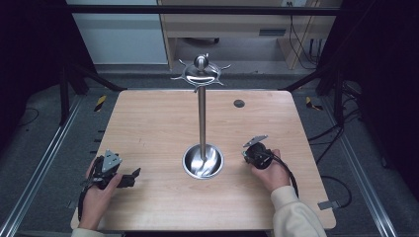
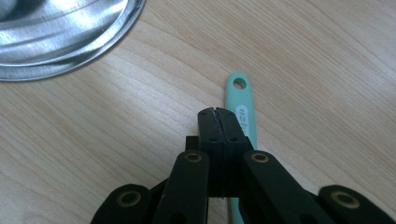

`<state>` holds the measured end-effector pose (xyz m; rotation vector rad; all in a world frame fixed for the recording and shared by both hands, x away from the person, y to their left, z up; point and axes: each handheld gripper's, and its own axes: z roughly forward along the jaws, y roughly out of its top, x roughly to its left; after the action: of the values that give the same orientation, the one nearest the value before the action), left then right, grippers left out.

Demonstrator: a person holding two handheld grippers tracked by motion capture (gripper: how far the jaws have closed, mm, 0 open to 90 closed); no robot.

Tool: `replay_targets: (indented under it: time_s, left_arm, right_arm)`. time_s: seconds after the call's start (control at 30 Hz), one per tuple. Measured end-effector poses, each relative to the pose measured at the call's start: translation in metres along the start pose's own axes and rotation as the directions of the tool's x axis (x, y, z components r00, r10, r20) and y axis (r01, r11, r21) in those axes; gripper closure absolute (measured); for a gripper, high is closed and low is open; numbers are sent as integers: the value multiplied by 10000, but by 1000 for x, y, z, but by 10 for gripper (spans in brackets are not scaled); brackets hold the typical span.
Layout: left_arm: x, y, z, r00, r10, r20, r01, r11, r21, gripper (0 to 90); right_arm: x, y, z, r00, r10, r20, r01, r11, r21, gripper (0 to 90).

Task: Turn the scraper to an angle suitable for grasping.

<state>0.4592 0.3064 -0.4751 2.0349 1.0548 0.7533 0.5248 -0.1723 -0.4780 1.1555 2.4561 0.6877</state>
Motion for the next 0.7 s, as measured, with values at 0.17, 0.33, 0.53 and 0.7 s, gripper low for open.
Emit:
replay_targets:
  time_s: [0.17, 0.33, 0.53, 0.7]
  left_arm:
    - [0, 0, 0, 10000, 1, 0, -1, 10000, -1, 30]
    - [0, 0, 0, 10000, 1, 5, -1, 10000, -8, 30]
    - [0, 0, -1, 10000, 9, 17, -9, 10000, -4, 30]
    - [0, 0, 0, 10000, -11, 17, 11, 10000, 1, 29]
  right_arm:
    - [-2, -1, 1, 10000, 51, -20, -51, 9999, 131, 900]
    - [-4, -1, 2, 9997, 259, 35, -260, 9995, 184, 900]
    - [-12, -3, 2, 9986, 482, 219, -487, 9985, 231, 900]
    - [-24, -8, -1, 9939, 1027, 404, -1037, 9943, 239, 900]
